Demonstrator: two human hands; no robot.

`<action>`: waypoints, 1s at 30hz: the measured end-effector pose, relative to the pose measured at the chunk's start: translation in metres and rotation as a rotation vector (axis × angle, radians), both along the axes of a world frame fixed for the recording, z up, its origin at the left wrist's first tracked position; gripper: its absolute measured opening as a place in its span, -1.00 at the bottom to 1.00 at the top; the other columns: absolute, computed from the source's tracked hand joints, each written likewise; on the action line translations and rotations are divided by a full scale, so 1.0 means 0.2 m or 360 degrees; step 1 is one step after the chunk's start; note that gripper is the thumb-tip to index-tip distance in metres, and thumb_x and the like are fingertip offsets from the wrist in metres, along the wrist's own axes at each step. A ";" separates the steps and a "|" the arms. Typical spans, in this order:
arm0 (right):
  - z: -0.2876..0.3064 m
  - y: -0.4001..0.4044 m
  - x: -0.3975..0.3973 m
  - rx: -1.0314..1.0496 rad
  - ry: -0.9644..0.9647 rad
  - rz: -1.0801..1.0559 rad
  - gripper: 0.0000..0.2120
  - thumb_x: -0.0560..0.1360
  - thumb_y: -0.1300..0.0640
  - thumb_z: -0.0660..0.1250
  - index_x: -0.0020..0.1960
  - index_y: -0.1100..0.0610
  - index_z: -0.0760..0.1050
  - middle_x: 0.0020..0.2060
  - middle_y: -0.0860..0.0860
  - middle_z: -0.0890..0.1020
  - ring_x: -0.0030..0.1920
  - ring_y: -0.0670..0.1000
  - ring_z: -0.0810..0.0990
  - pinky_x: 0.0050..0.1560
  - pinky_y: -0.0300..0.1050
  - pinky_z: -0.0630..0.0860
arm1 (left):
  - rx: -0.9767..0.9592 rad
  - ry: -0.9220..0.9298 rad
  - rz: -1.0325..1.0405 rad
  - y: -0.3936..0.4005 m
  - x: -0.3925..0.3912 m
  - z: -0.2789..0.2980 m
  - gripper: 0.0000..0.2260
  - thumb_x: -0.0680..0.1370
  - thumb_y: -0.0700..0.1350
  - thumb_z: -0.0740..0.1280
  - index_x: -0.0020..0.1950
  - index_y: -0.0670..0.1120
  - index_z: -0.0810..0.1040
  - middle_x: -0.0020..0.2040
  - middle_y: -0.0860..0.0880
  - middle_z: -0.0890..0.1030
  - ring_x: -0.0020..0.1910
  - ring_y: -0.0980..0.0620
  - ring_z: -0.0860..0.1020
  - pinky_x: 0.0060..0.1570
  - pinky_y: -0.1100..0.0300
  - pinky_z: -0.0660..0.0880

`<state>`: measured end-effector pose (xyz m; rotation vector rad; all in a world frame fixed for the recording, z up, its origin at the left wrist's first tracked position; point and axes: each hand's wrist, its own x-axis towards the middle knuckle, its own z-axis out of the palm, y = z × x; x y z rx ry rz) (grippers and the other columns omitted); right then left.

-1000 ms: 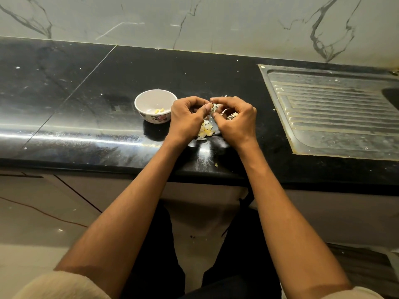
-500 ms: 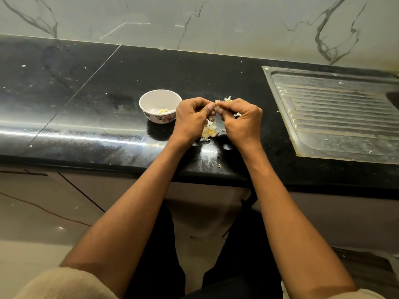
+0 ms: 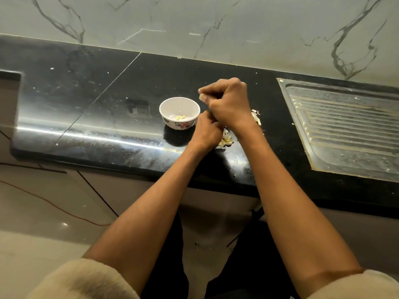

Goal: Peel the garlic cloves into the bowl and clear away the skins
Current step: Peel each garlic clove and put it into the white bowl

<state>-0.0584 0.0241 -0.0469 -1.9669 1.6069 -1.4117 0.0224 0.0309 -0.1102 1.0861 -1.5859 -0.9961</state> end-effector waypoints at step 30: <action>-0.29 0.33 -0.35 0.0227 0.0065 -0.0208 -0.81 0.43 0.30 0.55 0.00 0.09 0.75 -0.15 -0.05 0.74 -0.21 -0.13 0.67 -0.09 -0.33 0.60 | 0.0110 0.0359 -0.0171 -0.05 -0.02 0.00 -0.44 0.40 -0.16 0.09 0.34 -0.28 0.57 0.23 -0.21 0.65 0.22 -0.05 0.63 0.08 0.28 0.58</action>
